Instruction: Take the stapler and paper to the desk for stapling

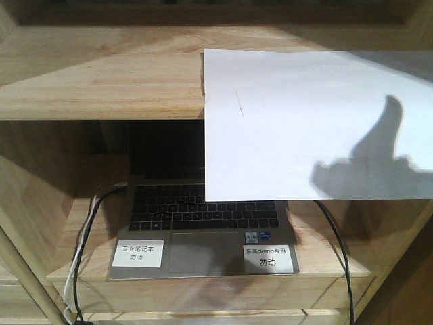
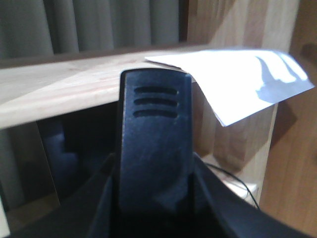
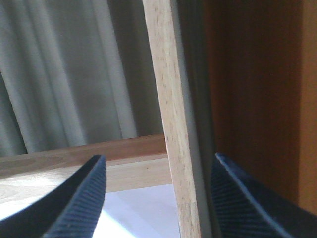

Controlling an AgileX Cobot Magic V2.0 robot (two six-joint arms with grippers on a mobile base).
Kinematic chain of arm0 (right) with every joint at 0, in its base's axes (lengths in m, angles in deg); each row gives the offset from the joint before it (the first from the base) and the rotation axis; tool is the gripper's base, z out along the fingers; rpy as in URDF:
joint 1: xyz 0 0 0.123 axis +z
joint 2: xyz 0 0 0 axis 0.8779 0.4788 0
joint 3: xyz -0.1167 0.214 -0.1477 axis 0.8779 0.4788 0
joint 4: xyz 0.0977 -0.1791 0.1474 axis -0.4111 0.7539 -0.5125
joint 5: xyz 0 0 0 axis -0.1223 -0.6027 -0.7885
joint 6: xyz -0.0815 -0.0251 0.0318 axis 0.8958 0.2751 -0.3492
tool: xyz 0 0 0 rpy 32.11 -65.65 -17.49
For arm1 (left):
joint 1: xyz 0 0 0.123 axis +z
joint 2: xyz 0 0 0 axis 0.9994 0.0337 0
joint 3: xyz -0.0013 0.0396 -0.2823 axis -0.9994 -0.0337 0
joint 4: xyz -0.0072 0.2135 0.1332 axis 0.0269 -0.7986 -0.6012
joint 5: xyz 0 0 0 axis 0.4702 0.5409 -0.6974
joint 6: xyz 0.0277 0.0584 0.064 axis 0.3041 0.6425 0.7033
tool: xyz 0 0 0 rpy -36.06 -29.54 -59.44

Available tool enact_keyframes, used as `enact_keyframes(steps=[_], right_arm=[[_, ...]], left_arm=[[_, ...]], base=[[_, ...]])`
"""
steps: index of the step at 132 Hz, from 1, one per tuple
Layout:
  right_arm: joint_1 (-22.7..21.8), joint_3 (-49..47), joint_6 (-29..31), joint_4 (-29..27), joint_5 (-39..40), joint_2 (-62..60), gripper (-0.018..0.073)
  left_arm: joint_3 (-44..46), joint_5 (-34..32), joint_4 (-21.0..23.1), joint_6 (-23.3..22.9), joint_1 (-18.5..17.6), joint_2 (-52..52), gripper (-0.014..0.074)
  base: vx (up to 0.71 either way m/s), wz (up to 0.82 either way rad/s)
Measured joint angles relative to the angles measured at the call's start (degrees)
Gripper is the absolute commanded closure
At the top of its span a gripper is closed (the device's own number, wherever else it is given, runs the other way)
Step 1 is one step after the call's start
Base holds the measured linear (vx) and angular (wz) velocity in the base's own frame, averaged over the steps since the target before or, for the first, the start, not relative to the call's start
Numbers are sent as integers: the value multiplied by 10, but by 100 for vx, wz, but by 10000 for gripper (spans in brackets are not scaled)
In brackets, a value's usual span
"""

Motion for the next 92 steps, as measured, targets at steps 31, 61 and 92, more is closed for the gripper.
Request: enact_keyframes(steps=[31,61,92], right_arm=[[0,0,0,0,0,0,125],[0,0,0,0,0,0,125],[0,0,0,0,0,0,125]], left_arm=[[-4,37,0,0,0,-15,603],[-4,37,0,0,0,-15,603],[-4,37,0,0,0,-15,603]], base=[[0,0],[0,0],[0,0]])
